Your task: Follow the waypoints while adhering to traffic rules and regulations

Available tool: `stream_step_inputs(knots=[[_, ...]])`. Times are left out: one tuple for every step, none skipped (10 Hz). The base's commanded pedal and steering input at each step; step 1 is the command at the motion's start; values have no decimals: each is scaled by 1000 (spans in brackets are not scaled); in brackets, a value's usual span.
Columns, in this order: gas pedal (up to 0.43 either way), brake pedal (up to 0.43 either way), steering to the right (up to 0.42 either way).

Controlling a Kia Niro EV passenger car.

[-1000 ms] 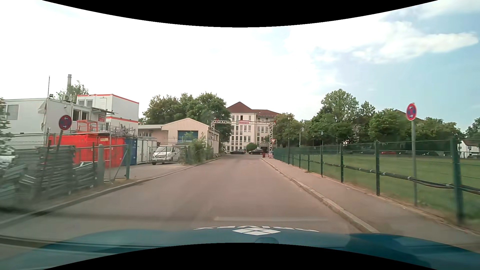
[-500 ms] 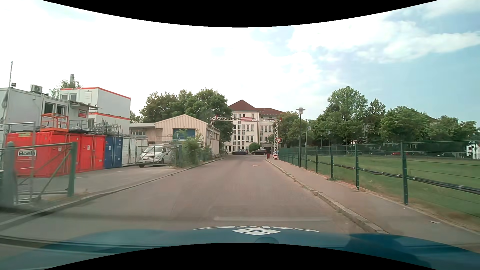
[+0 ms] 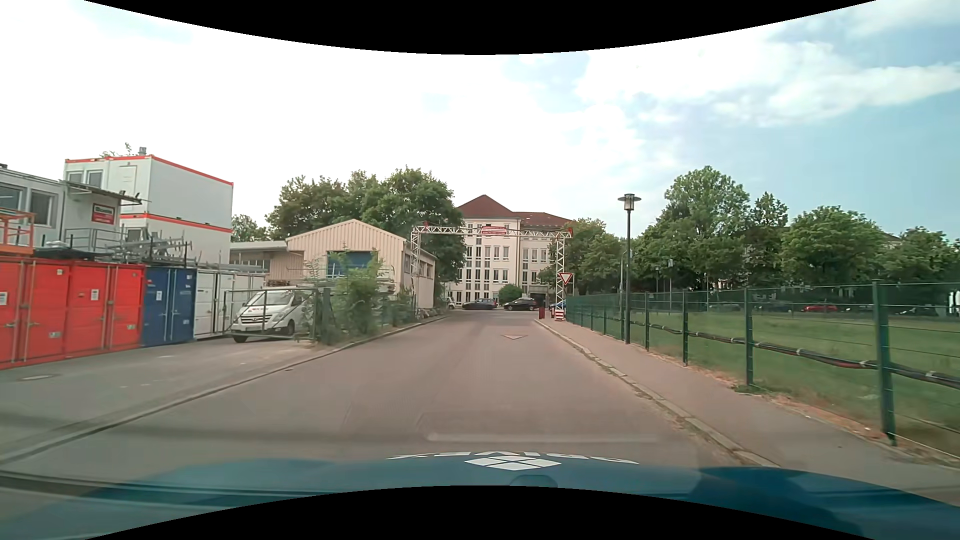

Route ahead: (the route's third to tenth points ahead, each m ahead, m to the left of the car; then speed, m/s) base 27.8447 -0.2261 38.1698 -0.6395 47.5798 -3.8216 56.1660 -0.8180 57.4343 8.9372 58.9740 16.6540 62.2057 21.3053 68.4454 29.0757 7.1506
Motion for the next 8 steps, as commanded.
stream_step_inputs(knots=[[150,0,2],[150,0,3],[150,0,5],[150,0,8],[150,0,11],[150,0,12],[150,0,12],[150,0,12]])
